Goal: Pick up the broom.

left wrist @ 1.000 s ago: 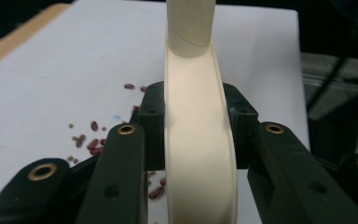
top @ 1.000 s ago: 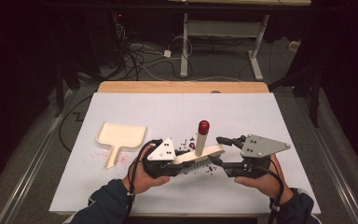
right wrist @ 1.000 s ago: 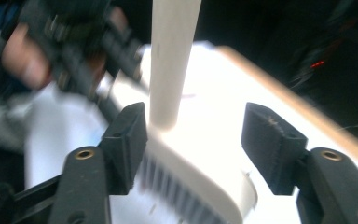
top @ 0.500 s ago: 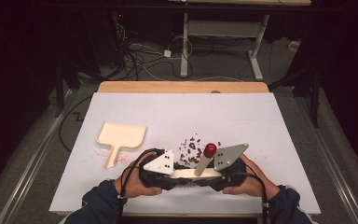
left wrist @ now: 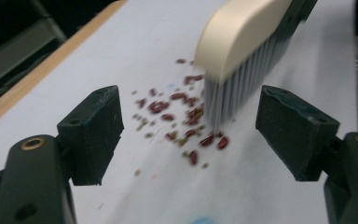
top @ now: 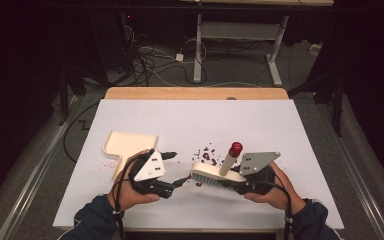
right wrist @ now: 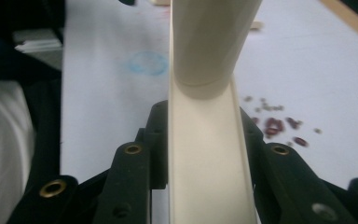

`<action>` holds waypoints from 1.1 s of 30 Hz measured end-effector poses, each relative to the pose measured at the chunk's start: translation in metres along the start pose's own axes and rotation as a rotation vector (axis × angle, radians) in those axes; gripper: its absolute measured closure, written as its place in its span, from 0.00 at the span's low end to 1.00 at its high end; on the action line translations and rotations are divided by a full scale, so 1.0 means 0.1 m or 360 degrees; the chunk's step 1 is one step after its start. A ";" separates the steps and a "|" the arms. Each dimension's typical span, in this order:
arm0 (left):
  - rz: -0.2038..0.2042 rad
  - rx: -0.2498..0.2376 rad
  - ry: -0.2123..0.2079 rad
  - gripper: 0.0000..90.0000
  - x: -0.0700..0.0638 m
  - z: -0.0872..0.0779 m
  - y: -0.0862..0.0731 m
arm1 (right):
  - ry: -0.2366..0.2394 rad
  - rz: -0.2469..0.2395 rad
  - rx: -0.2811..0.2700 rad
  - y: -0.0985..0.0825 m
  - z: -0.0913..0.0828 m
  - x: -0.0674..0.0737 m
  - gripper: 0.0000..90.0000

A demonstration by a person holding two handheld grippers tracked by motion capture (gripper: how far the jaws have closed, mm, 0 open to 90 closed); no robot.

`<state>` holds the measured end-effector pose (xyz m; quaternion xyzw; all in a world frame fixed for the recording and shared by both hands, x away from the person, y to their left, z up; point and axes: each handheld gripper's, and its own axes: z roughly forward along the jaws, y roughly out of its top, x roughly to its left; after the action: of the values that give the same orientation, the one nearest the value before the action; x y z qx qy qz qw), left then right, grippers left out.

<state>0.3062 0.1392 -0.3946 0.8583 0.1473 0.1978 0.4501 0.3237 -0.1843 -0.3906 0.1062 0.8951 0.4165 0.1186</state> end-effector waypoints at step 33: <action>-0.0283 0.0287 0.0445 0.22 0.19 -0.40 -0.98 | -0.0831 0.0390 -0.0056 -0.49 -0.45 -0.72 0.75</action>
<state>0.2961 0.2300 -0.4511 0.8429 0.3008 0.2605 0.3622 0.3735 -0.2687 -0.3916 0.3150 0.8074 0.4019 0.2957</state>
